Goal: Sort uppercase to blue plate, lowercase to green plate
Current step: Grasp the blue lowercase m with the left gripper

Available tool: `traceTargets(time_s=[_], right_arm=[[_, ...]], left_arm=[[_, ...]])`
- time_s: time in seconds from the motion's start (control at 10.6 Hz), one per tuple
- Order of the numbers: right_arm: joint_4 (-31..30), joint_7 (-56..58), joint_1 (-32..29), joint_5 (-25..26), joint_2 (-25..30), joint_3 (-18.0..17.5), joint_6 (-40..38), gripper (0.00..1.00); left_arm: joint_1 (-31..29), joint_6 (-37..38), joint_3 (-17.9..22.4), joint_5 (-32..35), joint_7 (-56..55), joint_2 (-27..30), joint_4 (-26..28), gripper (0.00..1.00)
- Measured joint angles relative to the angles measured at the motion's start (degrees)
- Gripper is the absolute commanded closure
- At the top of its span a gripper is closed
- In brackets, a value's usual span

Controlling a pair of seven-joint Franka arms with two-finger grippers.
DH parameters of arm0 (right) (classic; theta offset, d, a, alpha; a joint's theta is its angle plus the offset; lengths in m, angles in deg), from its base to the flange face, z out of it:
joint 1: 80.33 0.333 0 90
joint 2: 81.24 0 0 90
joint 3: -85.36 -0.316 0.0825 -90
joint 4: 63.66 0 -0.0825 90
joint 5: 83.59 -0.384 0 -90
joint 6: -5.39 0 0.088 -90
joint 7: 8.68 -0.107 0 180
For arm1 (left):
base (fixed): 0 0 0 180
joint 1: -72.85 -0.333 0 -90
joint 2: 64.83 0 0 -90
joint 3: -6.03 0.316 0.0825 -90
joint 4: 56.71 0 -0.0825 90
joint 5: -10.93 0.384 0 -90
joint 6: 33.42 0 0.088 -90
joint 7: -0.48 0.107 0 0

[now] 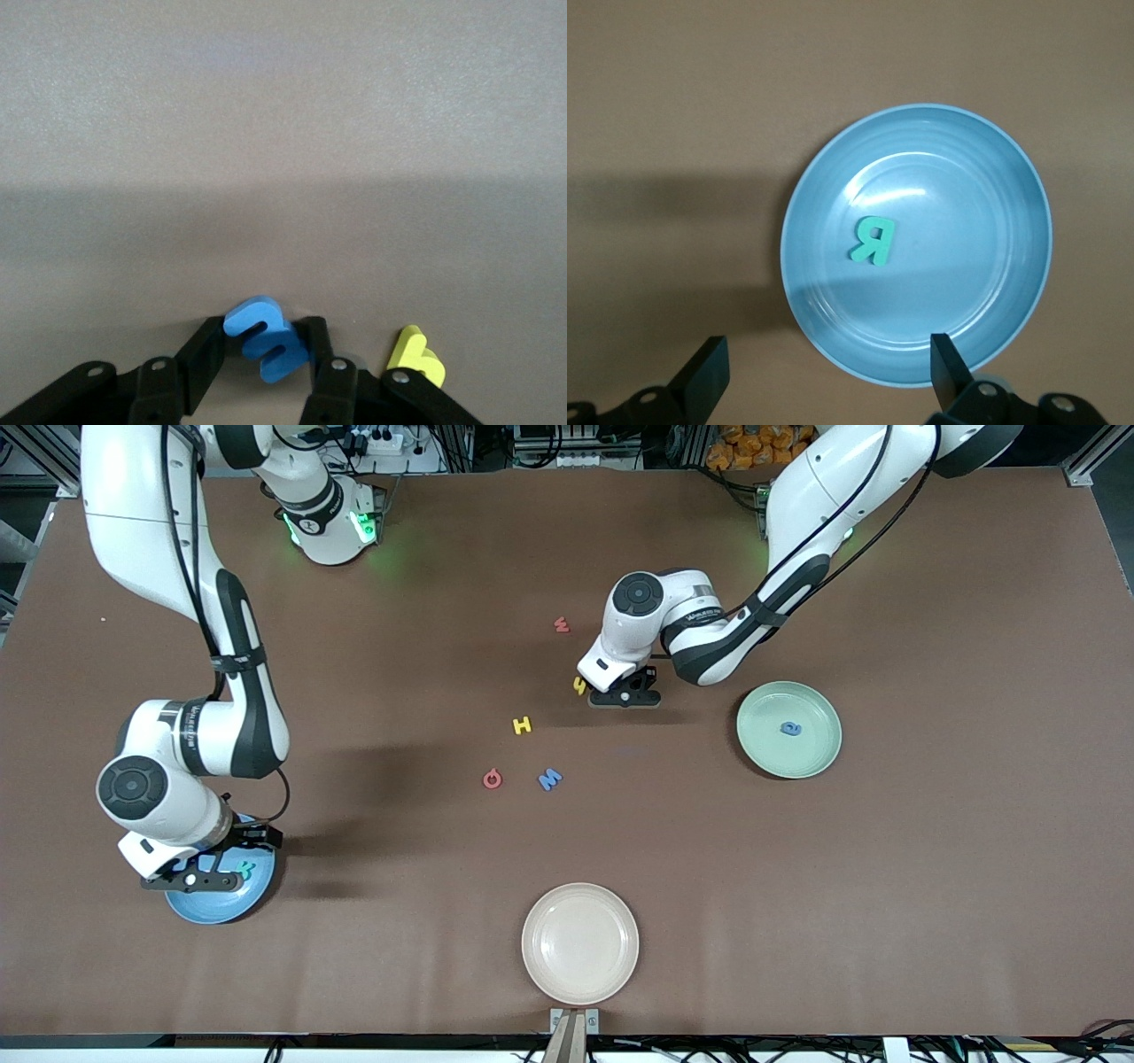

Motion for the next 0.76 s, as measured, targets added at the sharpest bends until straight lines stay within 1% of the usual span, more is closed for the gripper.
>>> traceTargets(time_s=[0.28, 0.38, 0.76], right_arm=[[-1.1, 0.3, -1.0, 0.0, 0.1, 0.1, -0.1, 0.0], [-1.1, 0.3, -1.1, 0.0, 0.2, 0.1, -0.3, 0.0], [-1.1, 0.3, -1.1, 0.0, 0.7, 0.2, -0.8, 0.0]], left_arm=[[0.0, 0.0, 0.0, 0.0, -0.3, 0.0, -0.1, 0.62], [-0.1, 0.0, 0.0, 0.0, -0.4, 0.0, -0.1, 0.66], [-0.2, 0.0, -0.1, 0.0, -0.5, 0.1, -0.3, 0.75]])
